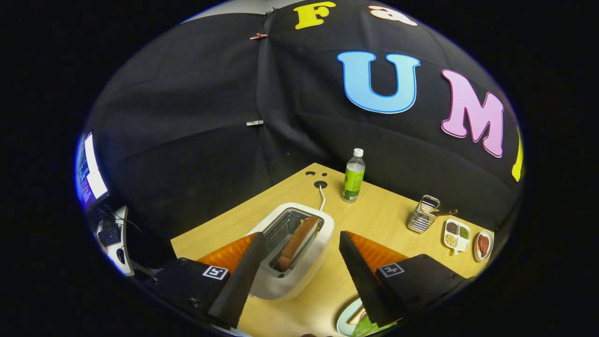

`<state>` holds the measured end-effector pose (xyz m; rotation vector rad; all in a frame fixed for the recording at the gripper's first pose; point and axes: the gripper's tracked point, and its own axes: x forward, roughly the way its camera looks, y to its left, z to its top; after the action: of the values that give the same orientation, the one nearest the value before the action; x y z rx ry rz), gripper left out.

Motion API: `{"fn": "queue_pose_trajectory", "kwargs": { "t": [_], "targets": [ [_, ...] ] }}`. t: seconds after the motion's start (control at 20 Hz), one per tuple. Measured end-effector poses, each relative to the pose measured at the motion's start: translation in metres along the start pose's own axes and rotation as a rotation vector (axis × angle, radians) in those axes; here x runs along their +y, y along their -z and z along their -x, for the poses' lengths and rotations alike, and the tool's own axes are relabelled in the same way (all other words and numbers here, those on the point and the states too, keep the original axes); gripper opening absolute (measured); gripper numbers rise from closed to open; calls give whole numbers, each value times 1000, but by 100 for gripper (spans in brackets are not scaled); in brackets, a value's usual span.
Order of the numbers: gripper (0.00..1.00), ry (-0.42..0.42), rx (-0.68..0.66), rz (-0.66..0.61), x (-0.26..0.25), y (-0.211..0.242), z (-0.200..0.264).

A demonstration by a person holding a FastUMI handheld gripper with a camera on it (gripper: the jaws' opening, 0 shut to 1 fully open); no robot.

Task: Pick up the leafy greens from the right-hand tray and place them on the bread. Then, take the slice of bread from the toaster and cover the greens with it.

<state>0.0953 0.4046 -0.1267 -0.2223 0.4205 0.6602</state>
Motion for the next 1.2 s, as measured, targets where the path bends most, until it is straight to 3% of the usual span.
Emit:
{"fn": "queue_pose_trajectory", "kwargs": {
  "t": [0.25, 0.45, 0.55, 0.7, 0.8, 1.0, 1.2],
  "targets": [
    [98, 80, 50, 0, -9, 12, -35],
    [99, 92, 87, -41, -4, 18, -50],
    [88, 86, 89, -46, 2, 18, -53],
    [45, 85, 105, -26, 10, 21, -57],
    [43, 86, 133, -29, 14, 29, -59],
    [22, 103, 160, -42, 14, 37, -61],
    [15, 66, 146, -9, 18, 33, -58]
  ]
}}
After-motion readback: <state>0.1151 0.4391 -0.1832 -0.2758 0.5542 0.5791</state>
